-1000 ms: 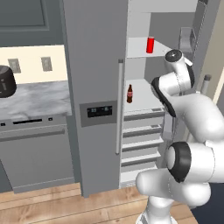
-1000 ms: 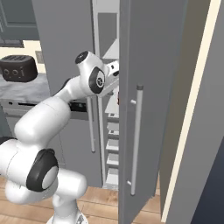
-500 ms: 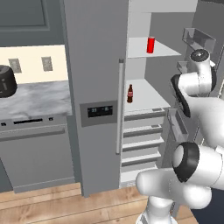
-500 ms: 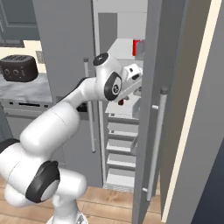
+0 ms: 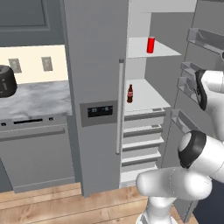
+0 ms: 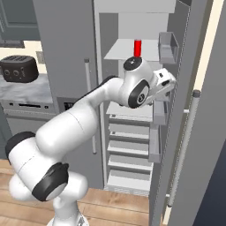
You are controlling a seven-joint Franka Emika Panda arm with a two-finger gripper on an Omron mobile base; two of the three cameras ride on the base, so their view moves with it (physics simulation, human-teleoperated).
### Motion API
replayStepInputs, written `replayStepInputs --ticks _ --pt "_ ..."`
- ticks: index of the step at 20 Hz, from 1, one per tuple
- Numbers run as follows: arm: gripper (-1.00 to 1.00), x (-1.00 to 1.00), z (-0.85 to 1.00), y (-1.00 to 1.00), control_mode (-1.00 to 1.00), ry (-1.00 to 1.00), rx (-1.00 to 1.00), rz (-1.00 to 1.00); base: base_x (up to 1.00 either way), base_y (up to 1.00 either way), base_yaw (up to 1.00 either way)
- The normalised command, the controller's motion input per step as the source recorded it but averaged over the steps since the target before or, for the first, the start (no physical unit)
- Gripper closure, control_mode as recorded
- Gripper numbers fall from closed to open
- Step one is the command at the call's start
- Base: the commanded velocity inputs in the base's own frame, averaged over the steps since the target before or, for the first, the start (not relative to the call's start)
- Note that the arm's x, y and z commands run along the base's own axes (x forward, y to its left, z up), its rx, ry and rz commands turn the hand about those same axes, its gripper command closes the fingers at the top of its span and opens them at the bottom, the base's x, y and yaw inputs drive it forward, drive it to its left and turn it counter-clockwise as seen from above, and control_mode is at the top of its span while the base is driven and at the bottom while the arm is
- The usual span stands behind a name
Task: Open the fridge, grab two sodas, and place both sodas inside the bowl with ice on the dining counter.
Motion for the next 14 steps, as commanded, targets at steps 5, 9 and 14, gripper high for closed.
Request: replayStepInputs --ticks 5,9,14 --pt "-1.0 0.1 0.0 -0.64 -1.0 0.0 0.09 0.0 0.0 0.0 0.0" --pt "-1.0 -0.29 -0.03 -0.24 -1.0 -0.02 0.04 0.0 0.0 0.0 0.0" --pt "-1.0 -0.89 -0.06 0.38 -1.0 -0.05 0.01 0.01 0.0 0.0 0.0"
